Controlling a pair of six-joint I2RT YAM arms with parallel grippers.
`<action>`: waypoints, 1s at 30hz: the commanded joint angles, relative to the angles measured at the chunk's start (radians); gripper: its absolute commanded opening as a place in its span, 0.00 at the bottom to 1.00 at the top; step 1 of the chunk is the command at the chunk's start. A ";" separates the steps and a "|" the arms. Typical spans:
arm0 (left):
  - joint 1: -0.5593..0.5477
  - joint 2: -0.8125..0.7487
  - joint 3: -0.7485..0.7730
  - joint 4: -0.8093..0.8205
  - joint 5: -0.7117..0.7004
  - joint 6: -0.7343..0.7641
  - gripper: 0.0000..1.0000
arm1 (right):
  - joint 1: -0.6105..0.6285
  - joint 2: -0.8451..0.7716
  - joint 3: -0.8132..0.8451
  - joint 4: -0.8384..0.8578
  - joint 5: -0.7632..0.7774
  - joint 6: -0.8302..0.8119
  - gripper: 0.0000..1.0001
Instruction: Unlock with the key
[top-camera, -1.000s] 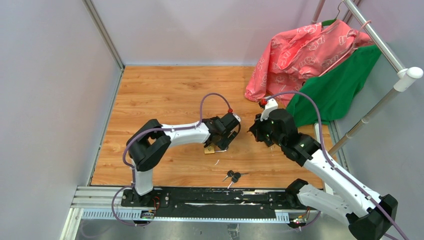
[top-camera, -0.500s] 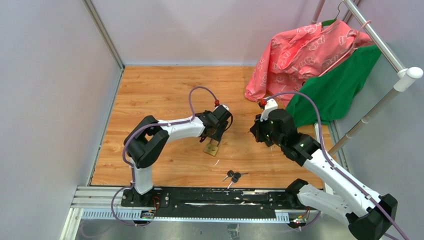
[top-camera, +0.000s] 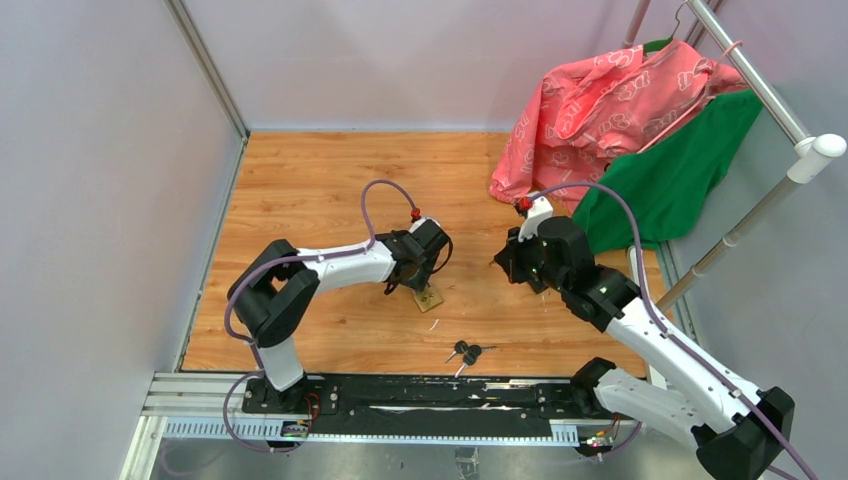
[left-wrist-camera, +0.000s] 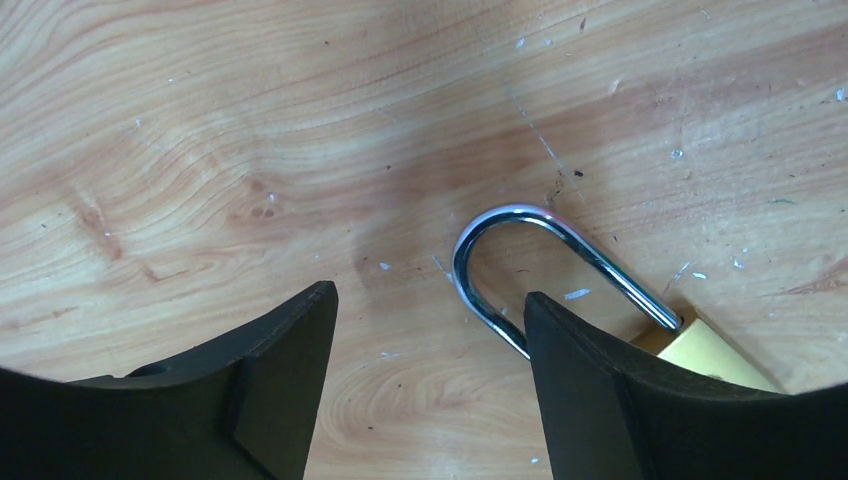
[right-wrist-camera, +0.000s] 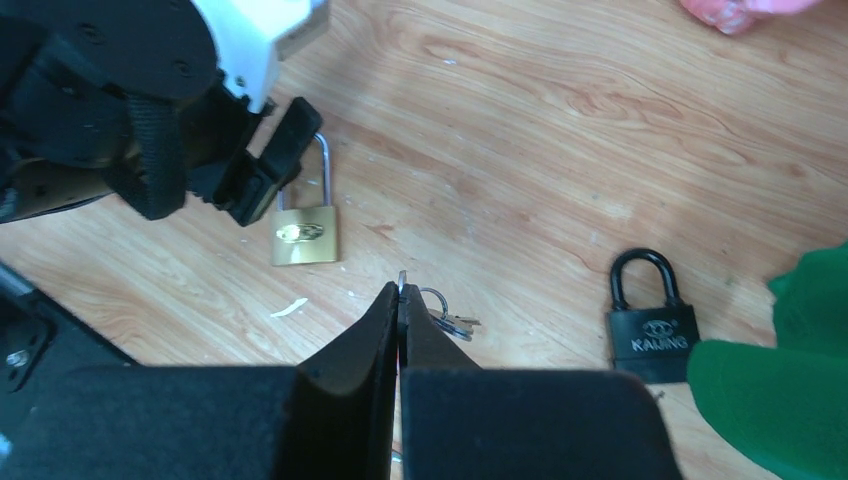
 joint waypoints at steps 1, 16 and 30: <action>0.007 -0.059 0.014 -0.032 -0.014 0.034 0.73 | -0.008 -0.035 -0.018 0.098 -0.108 -0.007 0.00; 0.124 -0.483 0.090 -0.134 0.198 -0.129 0.72 | 0.054 -0.112 -0.272 0.900 -0.252 -0.150 0.00; 0.234 -0.666 0.145 -0.245 0.237 -0.442 0.69 | 0.240 0.223 -0.372 1.674 -0.245 -0.613 0.00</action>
